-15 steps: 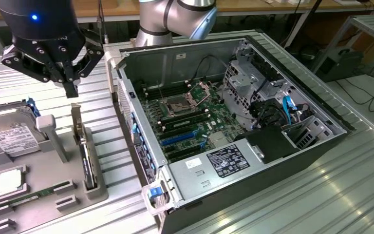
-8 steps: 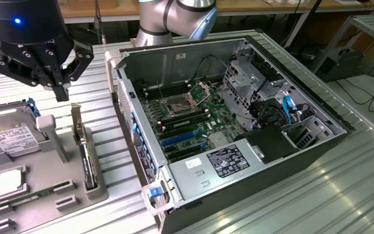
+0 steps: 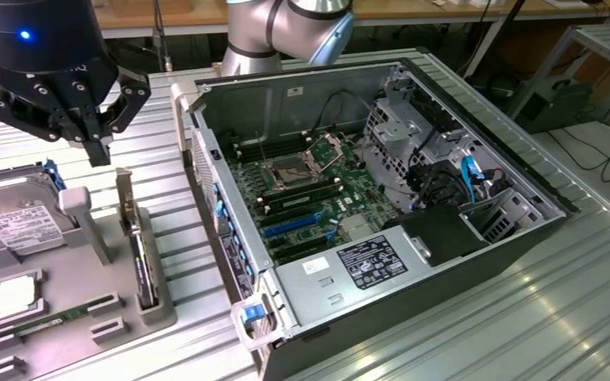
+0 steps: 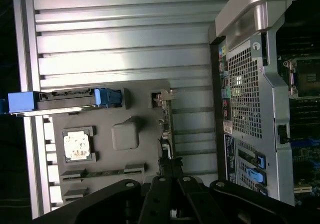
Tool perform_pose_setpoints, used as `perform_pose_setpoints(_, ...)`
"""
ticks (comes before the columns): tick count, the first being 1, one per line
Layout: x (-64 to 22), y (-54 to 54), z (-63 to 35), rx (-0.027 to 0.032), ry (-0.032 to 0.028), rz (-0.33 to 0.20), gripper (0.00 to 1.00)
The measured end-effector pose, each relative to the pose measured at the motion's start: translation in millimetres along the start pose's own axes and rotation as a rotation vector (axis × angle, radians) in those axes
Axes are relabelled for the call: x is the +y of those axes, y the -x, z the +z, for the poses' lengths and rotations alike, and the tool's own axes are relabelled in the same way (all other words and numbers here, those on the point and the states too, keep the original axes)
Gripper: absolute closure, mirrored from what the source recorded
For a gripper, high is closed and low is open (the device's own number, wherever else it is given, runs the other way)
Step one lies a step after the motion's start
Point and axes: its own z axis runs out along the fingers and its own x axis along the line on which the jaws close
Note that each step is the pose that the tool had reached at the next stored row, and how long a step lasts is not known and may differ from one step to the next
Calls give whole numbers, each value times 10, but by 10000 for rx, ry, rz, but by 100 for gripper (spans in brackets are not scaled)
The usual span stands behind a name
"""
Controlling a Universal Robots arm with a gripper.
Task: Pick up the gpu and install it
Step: 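Pick up the gpu and move the gpu toward the slot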
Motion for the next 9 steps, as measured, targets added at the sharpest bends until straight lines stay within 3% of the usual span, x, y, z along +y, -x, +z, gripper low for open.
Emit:
perform_pose_setpoints(7,0,0,0,0,0,0,89)
perform_pose_setpoints(9,0,0,0,0,0,0,76)
